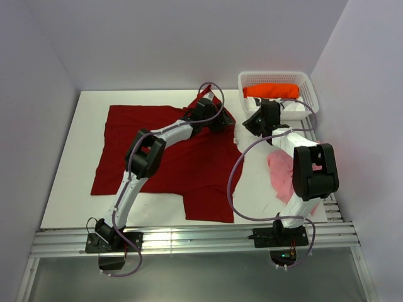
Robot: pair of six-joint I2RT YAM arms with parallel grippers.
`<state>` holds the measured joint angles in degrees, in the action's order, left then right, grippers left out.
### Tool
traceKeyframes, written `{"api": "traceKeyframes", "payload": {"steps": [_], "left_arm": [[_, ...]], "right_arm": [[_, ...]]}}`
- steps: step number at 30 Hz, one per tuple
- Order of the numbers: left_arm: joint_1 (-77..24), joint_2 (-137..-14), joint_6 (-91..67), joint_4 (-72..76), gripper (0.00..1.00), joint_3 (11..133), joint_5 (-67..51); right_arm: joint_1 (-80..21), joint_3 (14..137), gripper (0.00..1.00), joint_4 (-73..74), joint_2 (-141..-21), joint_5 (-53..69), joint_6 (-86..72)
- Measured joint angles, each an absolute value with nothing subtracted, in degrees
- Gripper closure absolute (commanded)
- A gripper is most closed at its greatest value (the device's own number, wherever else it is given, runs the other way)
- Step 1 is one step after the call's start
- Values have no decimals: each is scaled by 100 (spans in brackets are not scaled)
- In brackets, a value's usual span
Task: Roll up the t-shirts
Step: Flatten the tshirt
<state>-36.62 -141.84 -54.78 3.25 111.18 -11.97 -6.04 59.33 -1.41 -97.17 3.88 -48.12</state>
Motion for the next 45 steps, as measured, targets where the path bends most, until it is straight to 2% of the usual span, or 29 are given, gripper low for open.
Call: {"api": "traceKeyframes", "payload": {"steps": [6,13,25,31,45], "left_arm": [[-3509,-14169,-5214,-36,41,11351,-998],[-3312,-14116,-4915,-298,38,11207,-762],[-2995,-14118,-4521,-832,40,11310,-620],[-2928,-14059,-4357,-808,40,11218,-506],[-2904,-14040,-4095,-1197,40,11382,-434]], "right_arm": [[-720,6230,68,-73,-10038,353,-4722],[-1000,6464,71,152,-10475,220,-4591],[-1343,7349,76,703,-11310,-152,-4368],[-1507,8055,83,1275,-11880,-370,-4289],[-1649,8774,83,2246,-12184,-1387,-4097]]}}
